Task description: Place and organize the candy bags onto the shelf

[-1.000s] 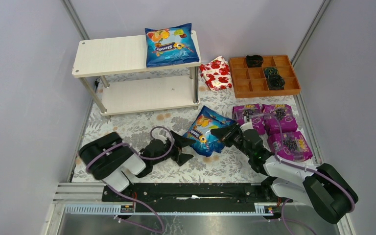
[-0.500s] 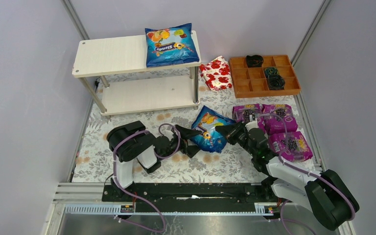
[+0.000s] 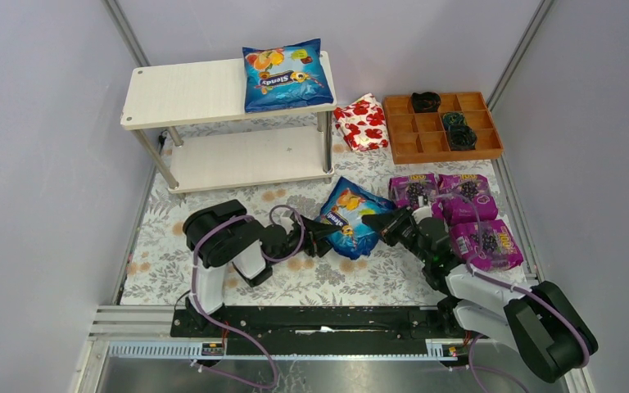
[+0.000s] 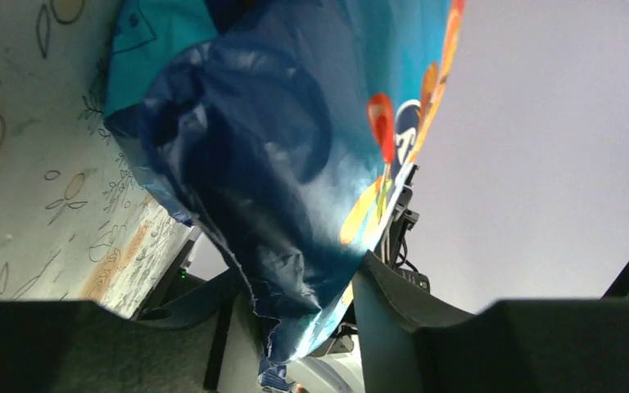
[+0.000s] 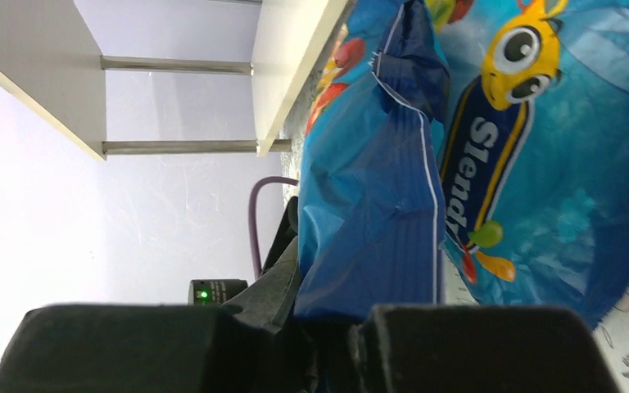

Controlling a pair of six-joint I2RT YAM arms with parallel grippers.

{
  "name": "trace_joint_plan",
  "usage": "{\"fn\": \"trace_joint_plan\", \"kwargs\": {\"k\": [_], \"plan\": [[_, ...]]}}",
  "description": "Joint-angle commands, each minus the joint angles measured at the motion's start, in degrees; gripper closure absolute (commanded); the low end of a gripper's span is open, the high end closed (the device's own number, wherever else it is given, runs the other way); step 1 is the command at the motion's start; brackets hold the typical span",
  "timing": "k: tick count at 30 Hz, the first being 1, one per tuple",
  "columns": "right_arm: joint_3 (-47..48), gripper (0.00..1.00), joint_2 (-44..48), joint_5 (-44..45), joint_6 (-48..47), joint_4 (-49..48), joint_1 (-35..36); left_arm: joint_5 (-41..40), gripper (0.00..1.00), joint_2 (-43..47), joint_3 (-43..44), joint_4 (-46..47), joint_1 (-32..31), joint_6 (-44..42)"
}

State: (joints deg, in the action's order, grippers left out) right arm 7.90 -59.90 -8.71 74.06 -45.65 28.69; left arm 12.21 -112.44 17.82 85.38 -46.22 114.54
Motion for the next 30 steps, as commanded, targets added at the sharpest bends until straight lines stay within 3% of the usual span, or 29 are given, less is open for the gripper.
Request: {"fn": "trace_joint_plan", "kwargs": {"k": [1,3,9,12,14,17,22,26,30], "plan": [[-0.58,1.00,2.02,-3.32,1.08,-6.72,-0.14,-1.18,0.63,4.36,-1.48,6.47,1.35,-3.71],[-0.03,0.91,4.30,-2.90,-0.80,-3.08,-0.16,-0.53,0.70,5.69,-2.43,6.46,1.99,-5.29],[3.16,0.40,13.66,0.43,-8.75,13.62,-0.14,1.29,0.78,10.48,-5.16,5.56,2.73,-10.25],[5.47,0.28,19.42,3.26,-13.73,23.18,-0.16,4.26,0.87,14.25,-6.17,3.19,3.32,-14.37],[6.93,0.24,22.68,5.71,-16.79,29.34,-0.15,5.55,0.95,18.54,-6.88,-1.29,3.33,-18.23],[8.66,0.21,27.01,8.36,-20.72,36.72,-0.21,6.23,1.00,29.91,-6.03,-18.65,3.33,-26.96],[10.87,0.18,32.17,14.90,-25.64,46.88,-0.21,-2.24,1.00,55.68,5.72,-68.30,2.64,-50.10],[12.42,0.17,34.82,18.00,-28.55,51.24,-0.19,-5.71,1.00,66.87,13.83,-84.57,2.76,-58.70],[13.71,0.17,35.85,19.43,-30.52,53.68,-0.18,-4.48,1.00,71.36,23.19,-95.72,2.73,-66.11]]}}
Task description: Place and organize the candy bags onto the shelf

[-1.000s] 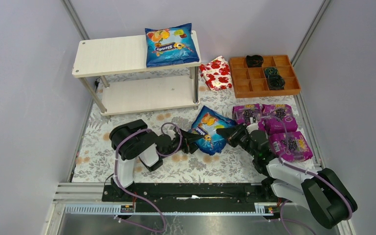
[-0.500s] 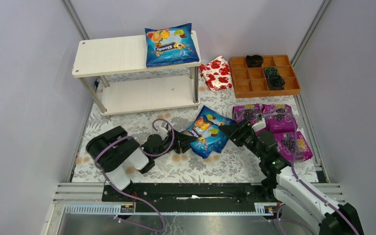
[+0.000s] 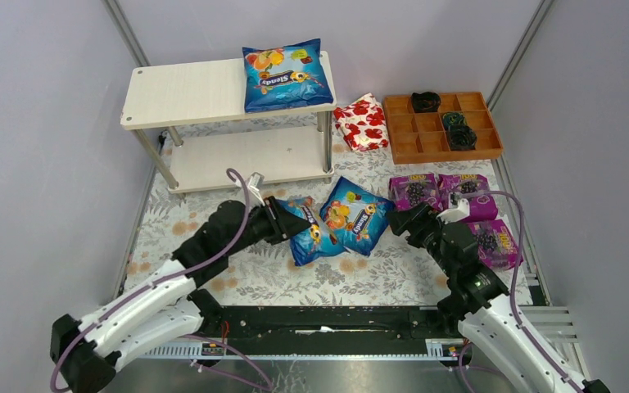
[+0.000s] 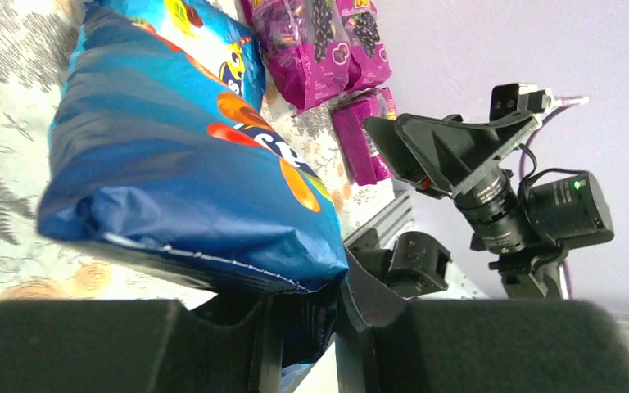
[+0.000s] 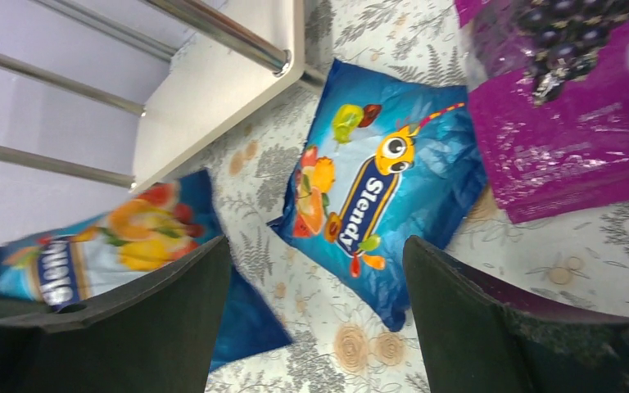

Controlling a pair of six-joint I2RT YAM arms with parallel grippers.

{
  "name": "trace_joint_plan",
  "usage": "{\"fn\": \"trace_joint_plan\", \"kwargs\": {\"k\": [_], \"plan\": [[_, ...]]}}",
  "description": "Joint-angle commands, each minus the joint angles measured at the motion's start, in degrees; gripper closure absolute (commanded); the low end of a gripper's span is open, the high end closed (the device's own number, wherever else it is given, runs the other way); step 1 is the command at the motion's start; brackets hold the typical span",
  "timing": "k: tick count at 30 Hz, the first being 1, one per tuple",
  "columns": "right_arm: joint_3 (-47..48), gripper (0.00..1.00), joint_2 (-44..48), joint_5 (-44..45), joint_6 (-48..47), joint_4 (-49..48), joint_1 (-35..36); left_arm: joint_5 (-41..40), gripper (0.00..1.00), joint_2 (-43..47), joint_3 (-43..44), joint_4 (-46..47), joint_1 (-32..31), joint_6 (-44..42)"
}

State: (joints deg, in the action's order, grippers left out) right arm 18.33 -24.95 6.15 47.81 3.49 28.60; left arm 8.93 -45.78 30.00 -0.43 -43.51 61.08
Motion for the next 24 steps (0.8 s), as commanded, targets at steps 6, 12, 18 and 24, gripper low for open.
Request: {"fn": "trace_joint_plan", "kwargs": {"k": [6,12,18,24], "plan": [[5.44,0.16,1.69,6.14,-6.52,7.82,-0.11,1.78,1.00,4.47,29.41,-24.96,0.00,-27.76],[7.10,0.15,2.71,6.78,-7.81,9.31,-0.14,1.60,1.00,-0.20,49.25,-33.43,0.05,-37.49],[8.71,0.15,4.32,6.84,-7.23,11.22,-0.06,-12.38,1.00,-7.17,64.06,-33.15,0.03,-39.28],[9.90,0.15,6.36,7.52,-6.99,12.60,-0.07,-25.51,1.00,-20.59,81.39,-33.08,0.07,-39.34]]}}
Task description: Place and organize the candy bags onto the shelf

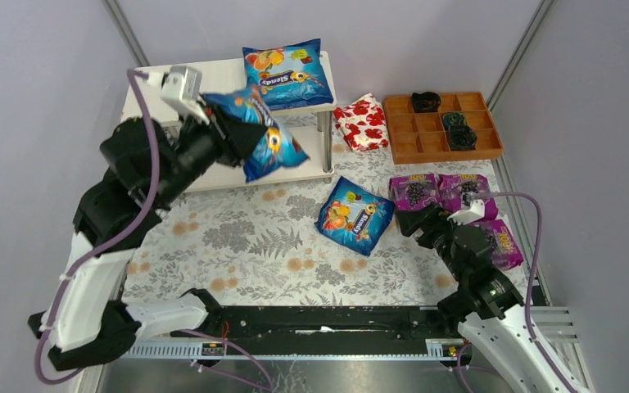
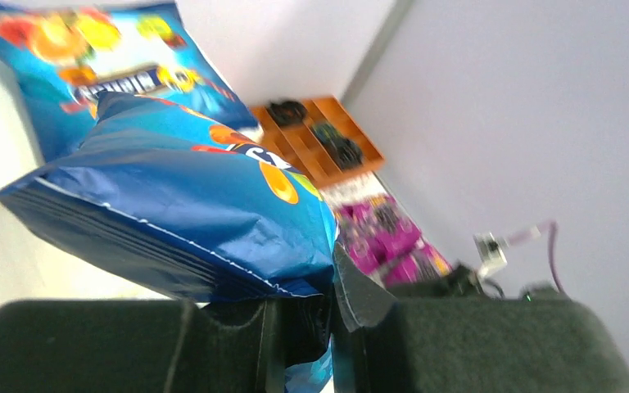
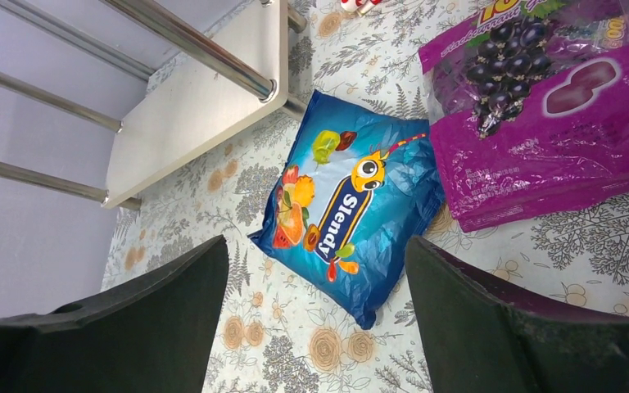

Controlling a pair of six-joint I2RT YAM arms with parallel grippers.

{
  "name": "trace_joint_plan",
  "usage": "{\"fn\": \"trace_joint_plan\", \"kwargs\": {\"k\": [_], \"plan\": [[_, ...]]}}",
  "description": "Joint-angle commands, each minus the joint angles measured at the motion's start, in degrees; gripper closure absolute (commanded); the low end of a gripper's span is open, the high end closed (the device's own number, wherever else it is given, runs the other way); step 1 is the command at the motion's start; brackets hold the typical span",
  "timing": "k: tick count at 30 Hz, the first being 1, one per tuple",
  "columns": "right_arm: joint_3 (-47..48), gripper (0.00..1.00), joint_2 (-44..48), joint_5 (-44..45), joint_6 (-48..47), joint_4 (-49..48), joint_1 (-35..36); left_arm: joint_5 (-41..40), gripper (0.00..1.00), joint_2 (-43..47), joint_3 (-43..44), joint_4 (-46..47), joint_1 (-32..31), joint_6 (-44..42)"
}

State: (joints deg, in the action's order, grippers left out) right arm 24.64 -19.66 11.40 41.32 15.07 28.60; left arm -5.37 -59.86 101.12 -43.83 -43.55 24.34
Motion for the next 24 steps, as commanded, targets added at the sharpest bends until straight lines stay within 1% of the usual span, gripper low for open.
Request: {"fn": "trace_joint_plan", "kwargs": {"k": [1,5,10,13,17,20,24], "plan": [[3.98,0.15,1.19,2.43,-0.47,1.46,-0.09,-12.25,1.00,-8.31,12.65,11.04,0.05,-3.20],[4.88,0.15,2.07,2.11,0.34,2.99,-0.14,-16.06,1.00,-14.96,22.45,14.53,0.16,-4.50],[3.91,0.15,2.82,1.65,1.91,2.67,-0.08,-24.17,1.00,-19.17,23.99,24.53,1.75,-5.10],[4.49,0.15,1.61,1.18,1.60,2.42,-0.05,-26.48,1.00,-21.04,24.04,31.24,4.18,-4.93],[5.67,0.15,-0.76,1.73,0.28,3.05,-0.10,-25.50,1.00,-23.87,24.42,38.33,9.71,-2.01],[6.26,0.15,-1.89,2.38,-0.55,3.36,-0.10,-26.29,1.00,-26.33,24.47,42.42,13.89,0.48],[6.08,0.15,-1.52,2.54,0.05,3.85,-0.12,-25.36,1.00,-29.84,26.15,47.38,17.63,0.30]]}}
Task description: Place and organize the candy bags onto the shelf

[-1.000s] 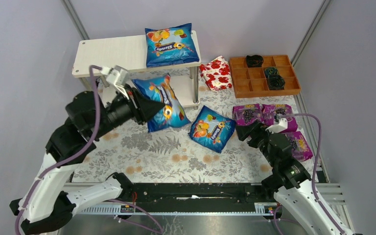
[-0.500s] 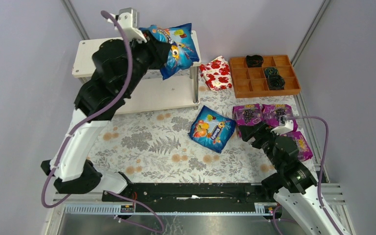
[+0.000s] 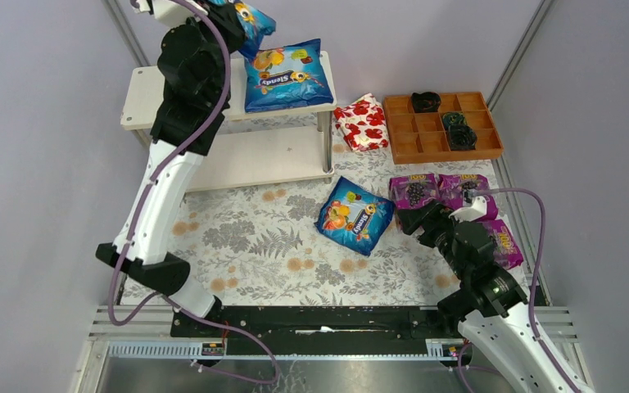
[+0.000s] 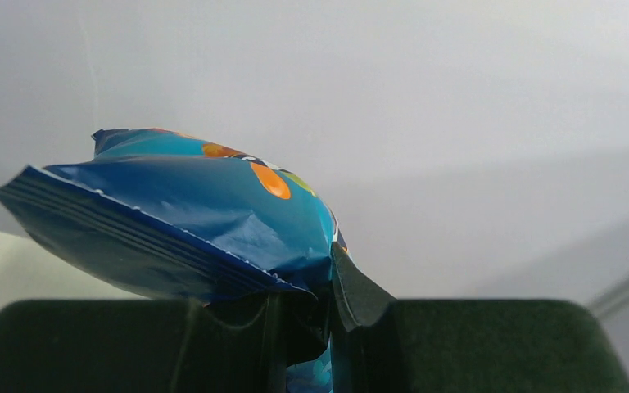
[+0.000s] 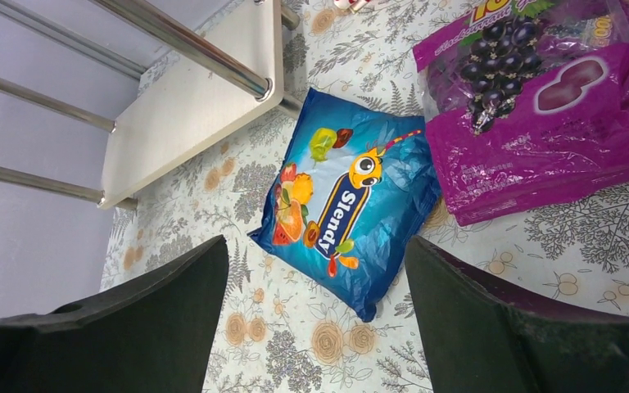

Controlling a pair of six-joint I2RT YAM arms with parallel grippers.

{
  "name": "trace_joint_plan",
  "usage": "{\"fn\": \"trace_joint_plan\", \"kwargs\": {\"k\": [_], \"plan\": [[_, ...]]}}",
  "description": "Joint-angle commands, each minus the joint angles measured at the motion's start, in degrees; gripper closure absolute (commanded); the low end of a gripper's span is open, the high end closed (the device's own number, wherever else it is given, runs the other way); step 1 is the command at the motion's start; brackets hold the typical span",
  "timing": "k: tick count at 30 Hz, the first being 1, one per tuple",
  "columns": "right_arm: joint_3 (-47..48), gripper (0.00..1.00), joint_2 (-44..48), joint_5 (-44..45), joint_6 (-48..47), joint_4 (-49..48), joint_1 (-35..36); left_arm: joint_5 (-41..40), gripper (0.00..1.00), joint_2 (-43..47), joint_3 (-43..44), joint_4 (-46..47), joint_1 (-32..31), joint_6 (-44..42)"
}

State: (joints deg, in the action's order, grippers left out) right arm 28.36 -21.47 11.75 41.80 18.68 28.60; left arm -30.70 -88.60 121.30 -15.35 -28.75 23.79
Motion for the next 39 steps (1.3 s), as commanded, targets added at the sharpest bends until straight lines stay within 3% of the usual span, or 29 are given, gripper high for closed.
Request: {"fn": "trace_joint_plan", "kwargs": {"k": [1,5,13,33,39], "plan": [[1.98,0.14,0.57,2.10,-0.12,0.26,-0.07,1.25,1.00,-2.20,6.92,19.08,4.10,1.68],[1.01,0.14,1.66,2.59,0.73,1.39,-0.09,4.86,1.00,-4.99,7.90,20.44,8.35,5.78],[0.52,0.14,3.73,3.67,1.40,4.79,-0.10,7.06,1.00,-5.22,1.95,23.89,13.06,11.42],[-0.87,0.14,4.25,2.30,1.81,4.08,-0.07,5.78,1.00,2.96,-16.74,27.48,15.09,17.60],[-1.54,0.14,4.27,1.34,2.27,3.63,-0.07,6.13,1.00,3.02,-13.85,24.71,15.04,18.11]]}}
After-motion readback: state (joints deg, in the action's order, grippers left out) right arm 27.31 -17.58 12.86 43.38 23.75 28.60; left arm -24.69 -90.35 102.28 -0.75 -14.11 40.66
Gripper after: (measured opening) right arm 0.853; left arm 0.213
